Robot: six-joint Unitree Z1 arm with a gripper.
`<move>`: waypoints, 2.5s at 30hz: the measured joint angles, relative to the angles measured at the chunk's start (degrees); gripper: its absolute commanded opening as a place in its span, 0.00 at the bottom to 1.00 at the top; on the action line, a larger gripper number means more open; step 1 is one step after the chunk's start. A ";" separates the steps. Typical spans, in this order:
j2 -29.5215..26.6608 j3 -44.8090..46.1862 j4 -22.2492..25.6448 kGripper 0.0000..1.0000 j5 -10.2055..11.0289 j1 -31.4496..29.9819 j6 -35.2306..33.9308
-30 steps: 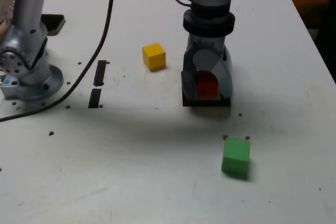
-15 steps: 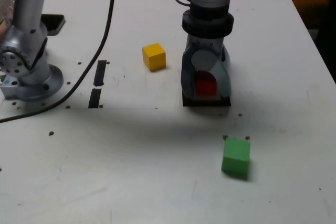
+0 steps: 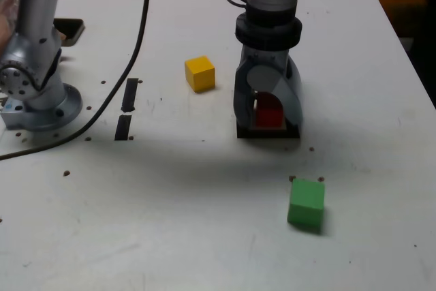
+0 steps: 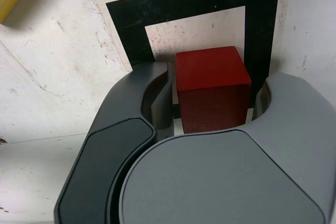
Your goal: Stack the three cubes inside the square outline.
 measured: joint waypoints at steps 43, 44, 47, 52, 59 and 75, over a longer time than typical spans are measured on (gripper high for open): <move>-12.14 3.64 14.74 0.77 17.13 5.38 -5.79; -12.21 3.74 15.10 0.77 17.33 5.40 -6.03; -12.25 4.51 16.40 0.78 17.85 5.67 -7.47; -11.99 6.87 16.38 0.79 17.84 6.81 -8.75; -10.59 8.83 15.46 0.80 17.02 7.91 -9.08; -6.08 11.43 8.84 0.80 16.13 9.40 -9.08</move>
